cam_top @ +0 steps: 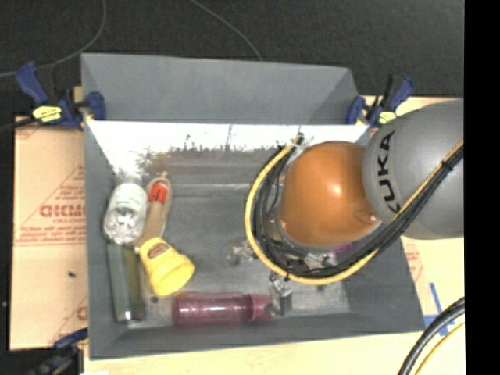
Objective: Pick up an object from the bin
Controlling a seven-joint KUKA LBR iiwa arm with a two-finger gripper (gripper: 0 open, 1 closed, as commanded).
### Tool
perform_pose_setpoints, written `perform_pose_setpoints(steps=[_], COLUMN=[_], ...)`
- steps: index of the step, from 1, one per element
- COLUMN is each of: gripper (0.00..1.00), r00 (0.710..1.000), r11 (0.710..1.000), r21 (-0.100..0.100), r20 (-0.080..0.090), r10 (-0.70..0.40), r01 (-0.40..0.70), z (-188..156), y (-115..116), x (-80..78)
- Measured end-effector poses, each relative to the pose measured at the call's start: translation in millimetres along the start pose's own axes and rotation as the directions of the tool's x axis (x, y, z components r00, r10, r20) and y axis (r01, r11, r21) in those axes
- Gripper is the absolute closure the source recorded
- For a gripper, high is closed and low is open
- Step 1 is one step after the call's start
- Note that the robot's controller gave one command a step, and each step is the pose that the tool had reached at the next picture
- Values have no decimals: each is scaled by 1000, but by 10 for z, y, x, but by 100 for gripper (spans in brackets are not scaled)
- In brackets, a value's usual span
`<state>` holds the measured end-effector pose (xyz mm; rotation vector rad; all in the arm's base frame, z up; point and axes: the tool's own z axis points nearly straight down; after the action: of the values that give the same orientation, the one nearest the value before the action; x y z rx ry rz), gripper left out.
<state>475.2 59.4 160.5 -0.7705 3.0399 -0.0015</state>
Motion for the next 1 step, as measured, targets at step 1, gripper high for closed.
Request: perform_pose_setpoints(steps=[1], gripper=[0], r00=[954], r11=[954], r21=[-1], r20=[-8], r10=[298], r01=[-298], z=[612], y=[618], x=[-291])
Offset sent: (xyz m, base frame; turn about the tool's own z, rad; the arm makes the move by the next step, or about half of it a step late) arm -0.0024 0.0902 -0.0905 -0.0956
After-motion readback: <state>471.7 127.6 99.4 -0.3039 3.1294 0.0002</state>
